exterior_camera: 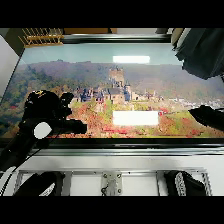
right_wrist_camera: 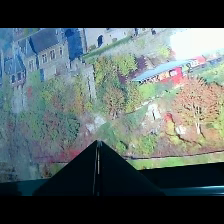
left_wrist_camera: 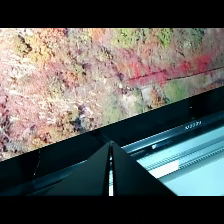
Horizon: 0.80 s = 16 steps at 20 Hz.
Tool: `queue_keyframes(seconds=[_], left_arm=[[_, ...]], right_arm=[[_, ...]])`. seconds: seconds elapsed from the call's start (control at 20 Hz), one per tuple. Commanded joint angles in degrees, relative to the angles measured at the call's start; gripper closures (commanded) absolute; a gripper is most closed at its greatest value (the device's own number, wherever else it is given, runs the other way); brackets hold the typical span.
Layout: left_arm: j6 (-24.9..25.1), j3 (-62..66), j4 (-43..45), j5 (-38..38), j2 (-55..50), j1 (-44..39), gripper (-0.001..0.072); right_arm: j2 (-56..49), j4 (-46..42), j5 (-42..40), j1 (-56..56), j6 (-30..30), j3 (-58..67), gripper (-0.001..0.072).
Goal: Fold the clothes and pants, and hang the long-sleeved shirts on hangers.
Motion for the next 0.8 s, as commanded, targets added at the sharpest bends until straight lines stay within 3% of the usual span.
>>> queue_keyframes(seconds=[0.0,0.35,0.45,0.5,0.55,0.6,0.75], left_arm=[[0.0,-0.3,0.0,0.2,0.1,0.0,0.0699],[0.1,-2.4,0.2,2.5,0.1,0.5,0.0698],[2.2,-0.3,4.3,2.5,0.1,3.5,0.0697],[3.0,1.2,7.5,3.2,0.1,5.2,0.0591],[4.6,2.8,11.3,4.3,0.1,7.0,0.0149],[4.6,4.3,15.9,7.3,0.1,9.4,0.0005],[4.7,9.1,26.4,12.8,-4.6,19.1,0.0004]], right_arm=[[0.0,0.0,0.0,0.0,0.0,-0.1,0.0697],[0.0,0.0,0.0,0.0,0.0,-0.2,0.0697],[0.0,0.0,0.0,0.0,0.0,-0.2,0.0697],[0.0,0.0,0.0,0.0,0.0,-0.2,0.0697],[0.0,0.0,0.0,0.0,0.0,-0.2,0.0697],[0.0,0.0,0.0,0.0,0.0,-0.2,0.0697],[0.0,0.0,0.0,0.0,0.0,-0.2,0.0697]])
